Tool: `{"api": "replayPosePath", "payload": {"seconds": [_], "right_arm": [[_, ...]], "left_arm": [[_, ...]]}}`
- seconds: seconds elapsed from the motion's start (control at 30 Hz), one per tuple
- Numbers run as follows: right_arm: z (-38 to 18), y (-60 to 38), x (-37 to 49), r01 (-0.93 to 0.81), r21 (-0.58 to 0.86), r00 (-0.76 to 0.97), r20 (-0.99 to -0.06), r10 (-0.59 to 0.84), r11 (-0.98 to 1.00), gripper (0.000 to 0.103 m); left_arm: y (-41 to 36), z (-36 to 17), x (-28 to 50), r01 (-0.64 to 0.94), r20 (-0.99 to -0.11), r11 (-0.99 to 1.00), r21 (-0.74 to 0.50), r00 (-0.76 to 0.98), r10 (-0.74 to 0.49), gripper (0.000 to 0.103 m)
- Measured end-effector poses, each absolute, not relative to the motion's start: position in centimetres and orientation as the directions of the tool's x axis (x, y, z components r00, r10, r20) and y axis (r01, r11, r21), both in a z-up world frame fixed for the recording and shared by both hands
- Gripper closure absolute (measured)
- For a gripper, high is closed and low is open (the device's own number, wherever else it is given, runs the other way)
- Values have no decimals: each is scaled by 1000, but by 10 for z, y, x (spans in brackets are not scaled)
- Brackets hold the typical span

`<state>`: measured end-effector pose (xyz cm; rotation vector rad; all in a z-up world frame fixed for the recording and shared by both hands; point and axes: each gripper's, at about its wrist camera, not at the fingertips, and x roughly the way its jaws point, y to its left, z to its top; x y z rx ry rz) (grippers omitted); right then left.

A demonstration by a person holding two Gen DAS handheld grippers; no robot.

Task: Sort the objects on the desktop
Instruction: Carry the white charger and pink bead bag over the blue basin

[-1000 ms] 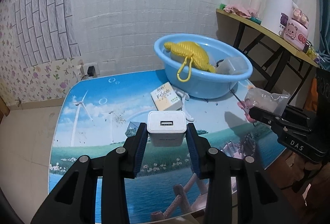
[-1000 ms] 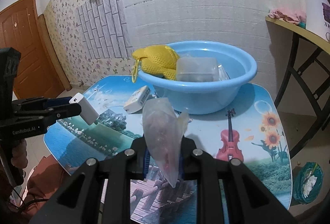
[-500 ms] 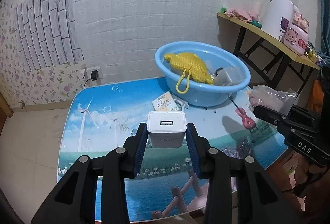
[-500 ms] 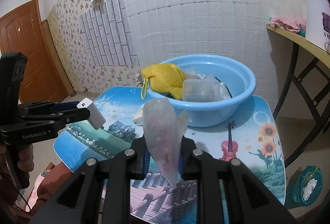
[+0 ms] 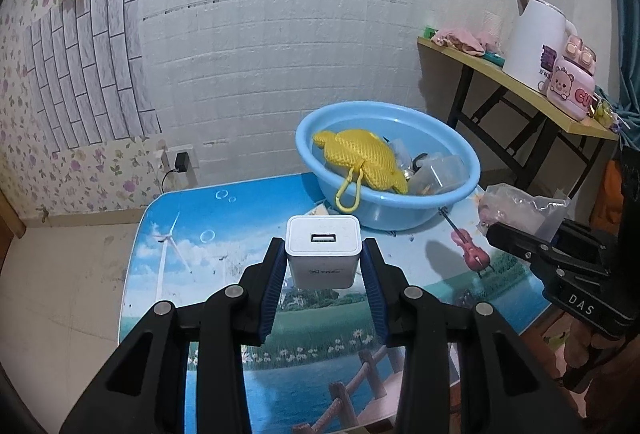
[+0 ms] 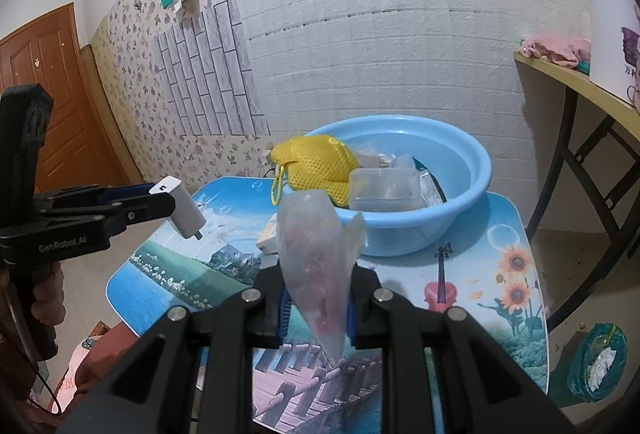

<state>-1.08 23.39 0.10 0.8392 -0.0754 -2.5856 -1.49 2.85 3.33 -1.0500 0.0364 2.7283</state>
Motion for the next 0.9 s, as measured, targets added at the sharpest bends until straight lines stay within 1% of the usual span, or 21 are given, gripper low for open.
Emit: {"api": "replayPosePath", "payload": {"seconds": [0.43, 0.9], "right_arm": [[20, 239, -29, 369, 170, -761, -508, -402, -914, 82], [20, 254, -66, 343, 172, -779, -497, -382, -924, 83]], "left_arm": [[43, 49, -38, -247, -641, -968, -53, -735, 223, 66], [78, 56, -84, -300, -630, -952, -55, -730, 266, 66]]}}
